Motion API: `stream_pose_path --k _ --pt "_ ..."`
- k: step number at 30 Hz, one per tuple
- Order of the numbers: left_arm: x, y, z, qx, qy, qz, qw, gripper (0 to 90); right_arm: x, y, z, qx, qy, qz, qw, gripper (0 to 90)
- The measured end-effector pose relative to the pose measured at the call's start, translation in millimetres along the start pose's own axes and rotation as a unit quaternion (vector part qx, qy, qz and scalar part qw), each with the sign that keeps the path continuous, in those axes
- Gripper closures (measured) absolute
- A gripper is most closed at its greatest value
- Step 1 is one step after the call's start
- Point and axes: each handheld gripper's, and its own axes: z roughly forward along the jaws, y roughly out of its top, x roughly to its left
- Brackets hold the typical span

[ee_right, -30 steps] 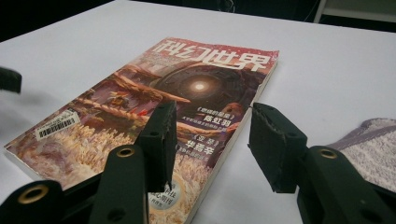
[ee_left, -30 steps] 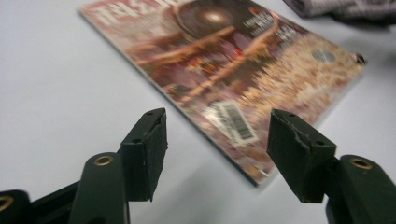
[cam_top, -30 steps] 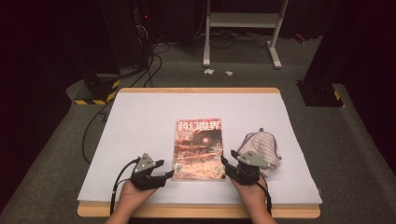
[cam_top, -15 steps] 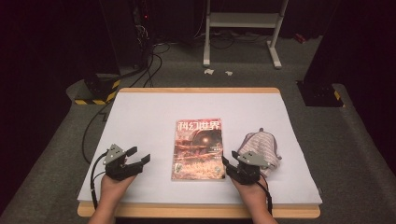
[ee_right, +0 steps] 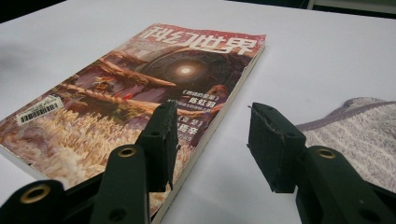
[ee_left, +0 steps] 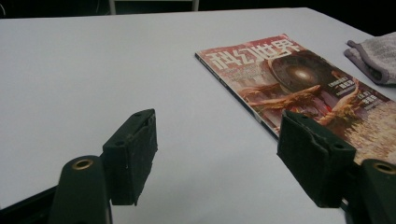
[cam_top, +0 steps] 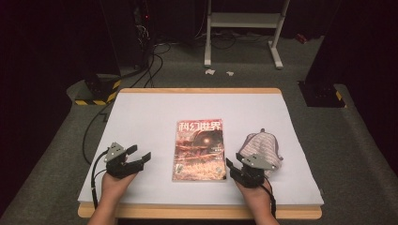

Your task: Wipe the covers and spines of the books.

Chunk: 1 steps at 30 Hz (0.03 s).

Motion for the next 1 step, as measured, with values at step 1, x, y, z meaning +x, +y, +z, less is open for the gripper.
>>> stream_pose_path --k 1 --pt "-0.3 0.0 0.5 0.001 0.0 0.0 1.0 28.8 -0.2 -0.2 -0.1 0.0 -0.001 0.001 1.0 52.3"
